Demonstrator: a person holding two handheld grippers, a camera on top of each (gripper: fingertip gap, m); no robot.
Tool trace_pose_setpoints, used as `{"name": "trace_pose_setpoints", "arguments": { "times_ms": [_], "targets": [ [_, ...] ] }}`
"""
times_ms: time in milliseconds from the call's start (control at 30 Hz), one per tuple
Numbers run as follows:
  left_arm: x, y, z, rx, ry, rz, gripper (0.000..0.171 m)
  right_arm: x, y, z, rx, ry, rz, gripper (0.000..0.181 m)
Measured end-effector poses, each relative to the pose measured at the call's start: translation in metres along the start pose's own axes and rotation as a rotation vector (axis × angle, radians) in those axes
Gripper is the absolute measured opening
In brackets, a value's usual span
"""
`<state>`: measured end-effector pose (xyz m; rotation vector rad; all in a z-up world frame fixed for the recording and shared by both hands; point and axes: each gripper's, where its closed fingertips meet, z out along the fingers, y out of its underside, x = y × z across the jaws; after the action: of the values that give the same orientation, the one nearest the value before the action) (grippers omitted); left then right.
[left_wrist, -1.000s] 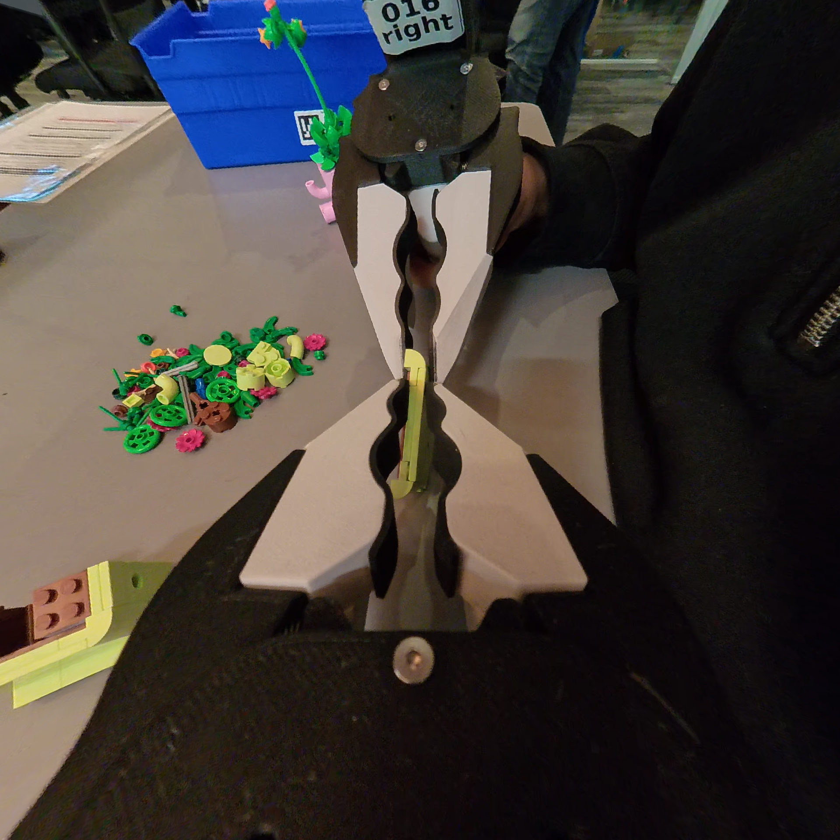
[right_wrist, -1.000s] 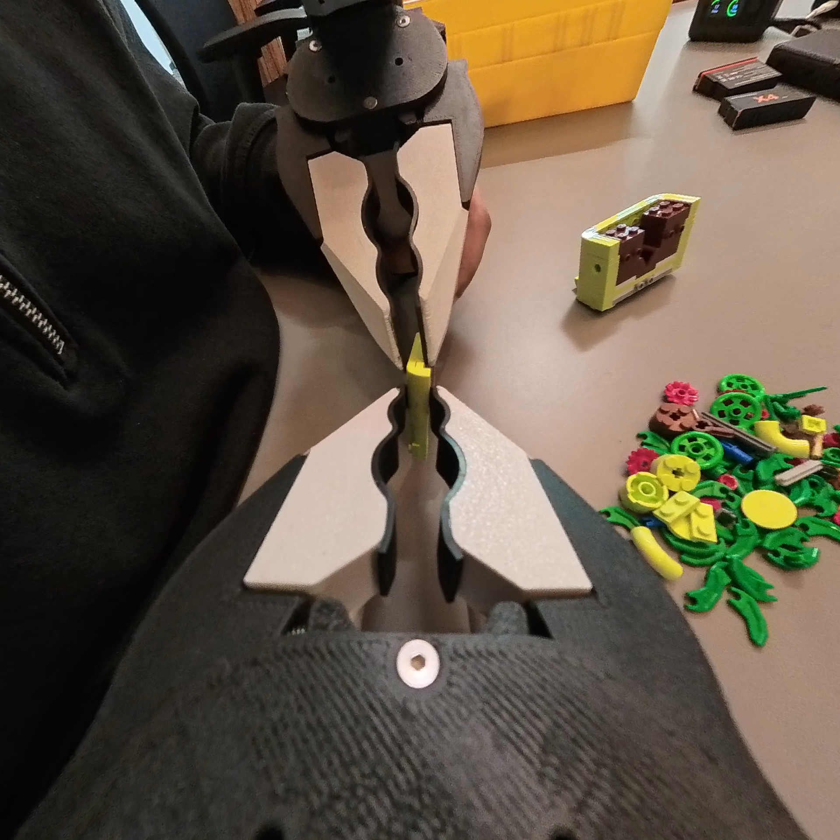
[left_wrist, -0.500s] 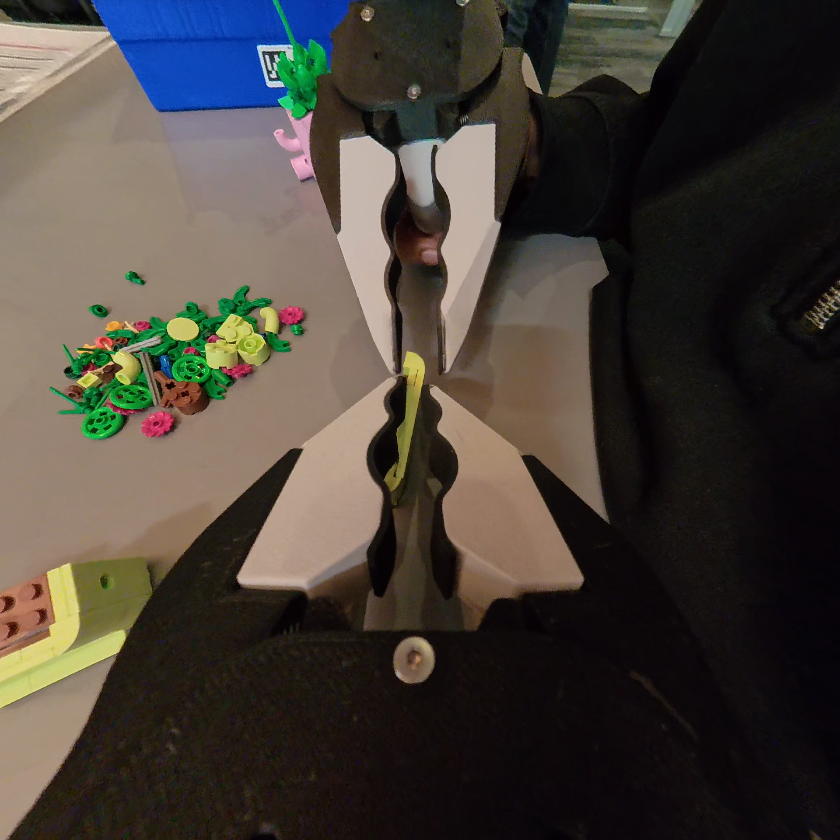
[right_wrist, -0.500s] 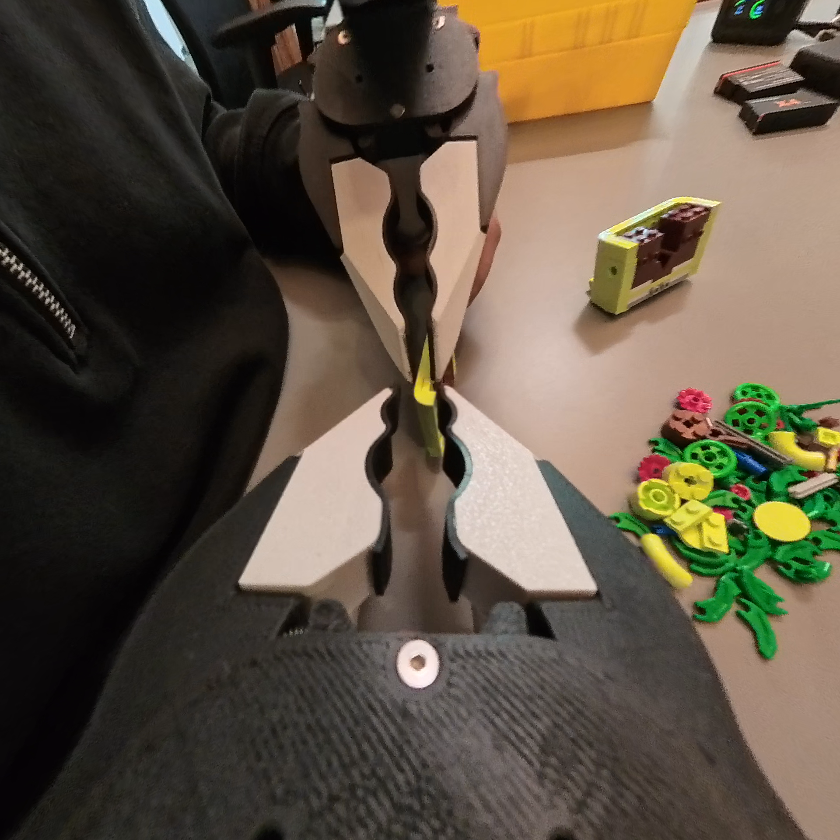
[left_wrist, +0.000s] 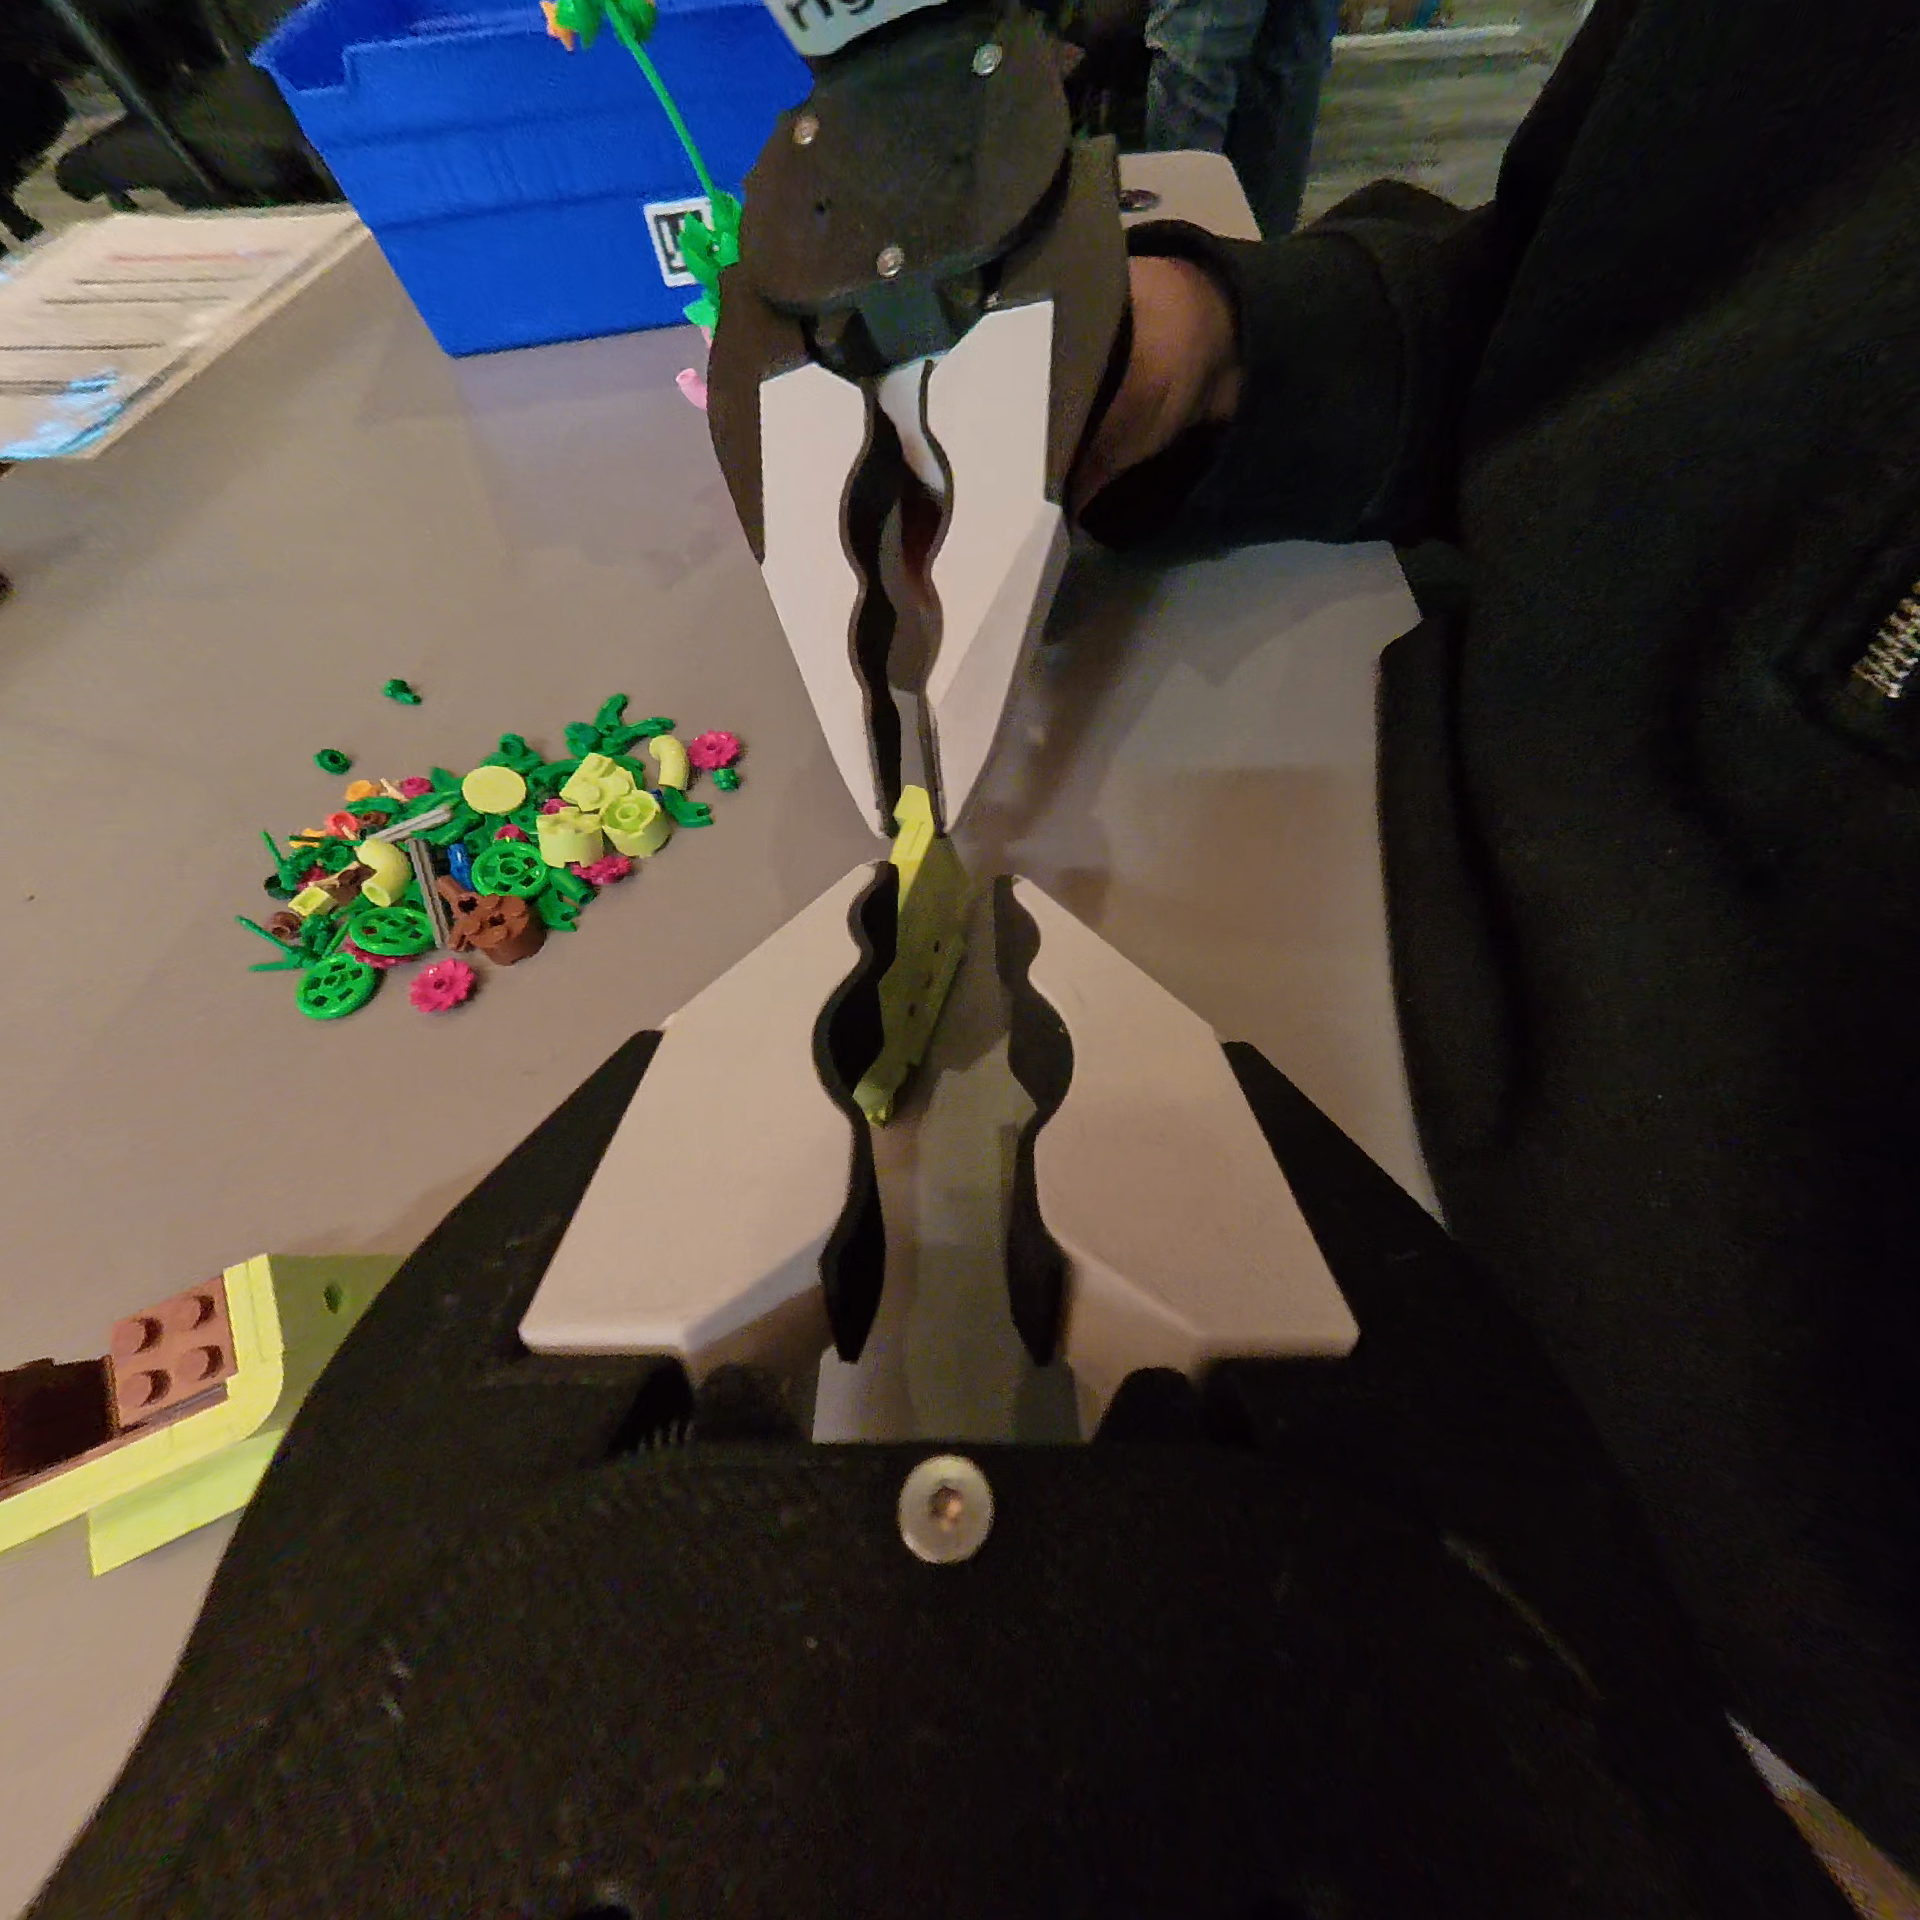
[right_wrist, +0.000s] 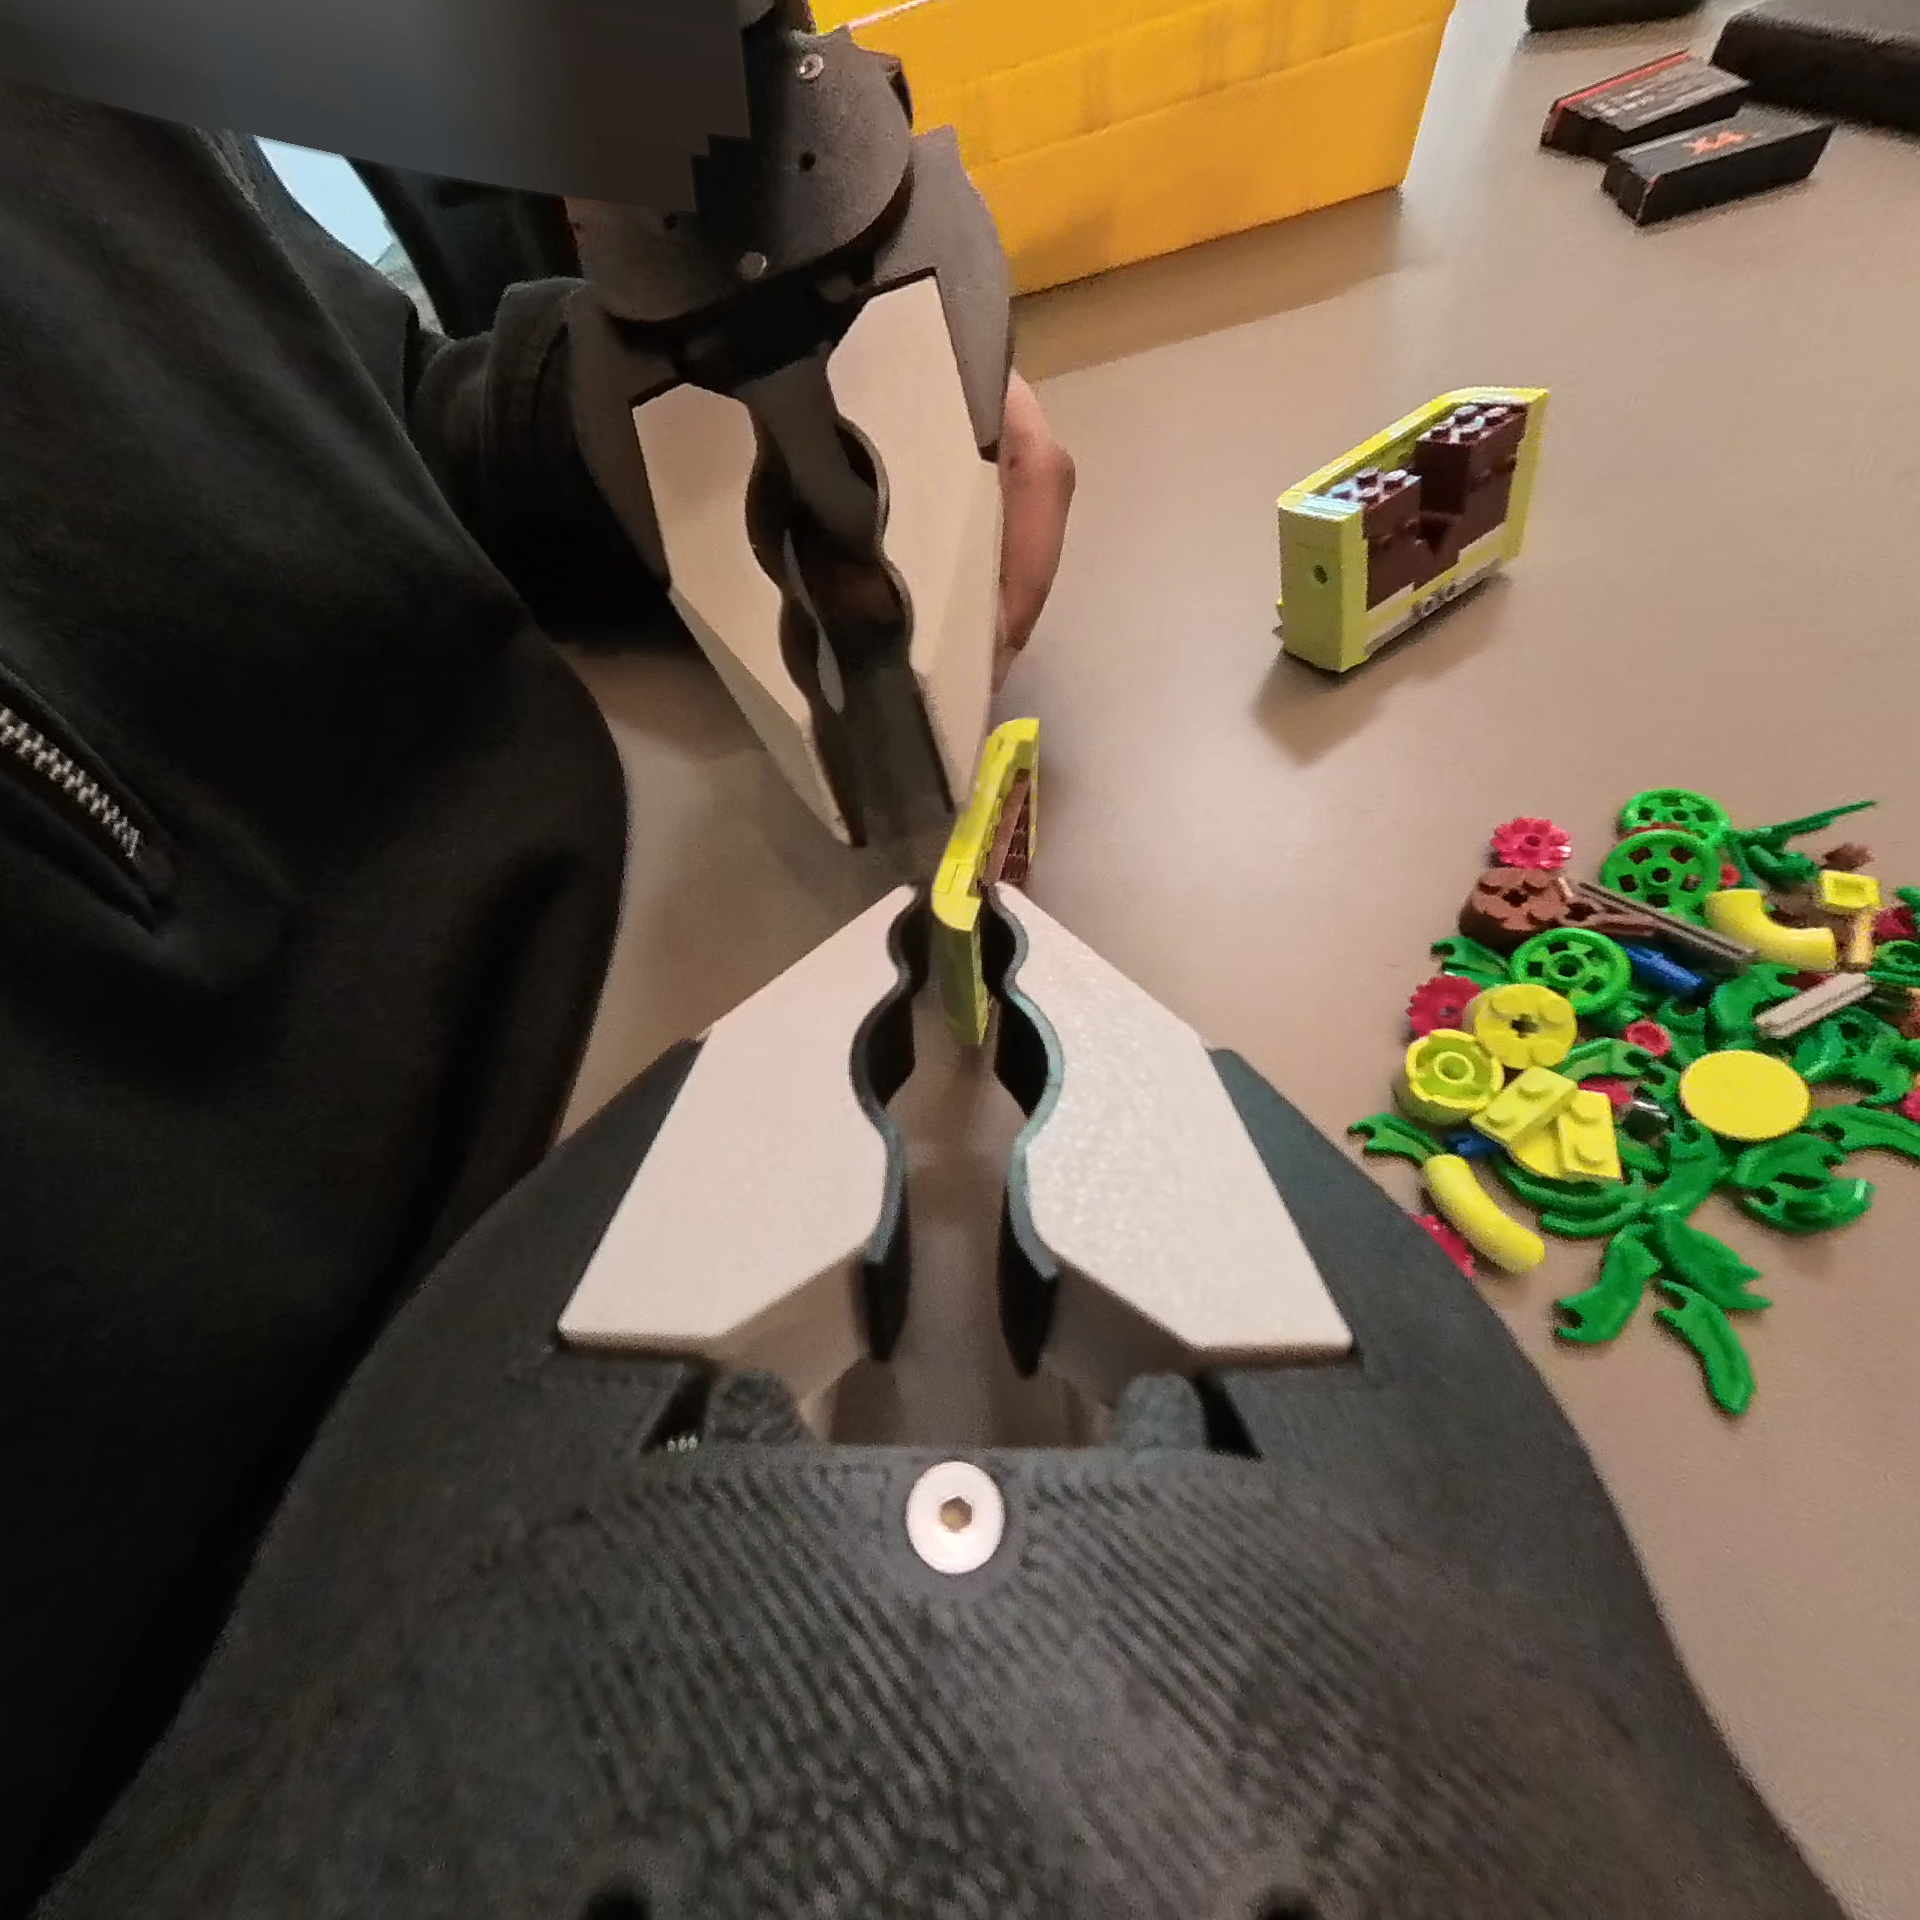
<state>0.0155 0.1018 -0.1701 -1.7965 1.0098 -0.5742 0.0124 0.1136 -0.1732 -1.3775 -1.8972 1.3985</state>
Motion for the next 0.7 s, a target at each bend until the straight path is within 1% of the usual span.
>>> {"name": "trace_pose_setpoints", "arguments": {
  "times_ms": [67, 233, 267, 367, 433, 500, 600, 700],
  "targets": [
    [0.001, 0.001, 0.001, -0.01, -0.001, 0.014, 0.016, 0.0, 0.001, 0.001, -0.006, 0.0, 0.004, 0.008],
    [-0.001, 0.009, 0.007, -0.074, -0.053, 0.073, 0.029, -0.001, 0.005, 0.004, -0.041, -0.006, -0.002, 0.008],
    [-0.002, 0.011, 0.009, -0.088, -0.06, 0.081, 0.029, -0.001, 0.006, 0.005, -0.046, -0.006, -0.004, 0.008],
    [-0.005, 0.016, 0.012, -0.132, -0.093, 0.101, 0.017, -0.005, 0.008, 0.007, -0.061, -0.014, -0.029, 0.008],
    [-0.004, 0.02, 0.014, -0.159, -0.084, 0.114, 0.015, -0.008, 0.009, 0.007, -0.065, -0.02, -0.049, 0.008],
    [-0.003, 0.02, 0.014, -0.158, -0.08, 0.113, 0.012, -0.009, 0.009, 0.007, -0.068, -0.032, -0.052, 0.008],
    [0.0, 0.02, 0.012, -0.151, -0.034, 0.095, 0.008, -0.013, 0.01, 0.006, -0.071, -0.064, -0.053, 0.008],
    [0.002, 0.02, 0.012, -0.149, -0.008, 0.08, 0.007, -0.015, 0.01, 0.006, -0.075, -0.083, -0.07, 0.008]
  ]
}}
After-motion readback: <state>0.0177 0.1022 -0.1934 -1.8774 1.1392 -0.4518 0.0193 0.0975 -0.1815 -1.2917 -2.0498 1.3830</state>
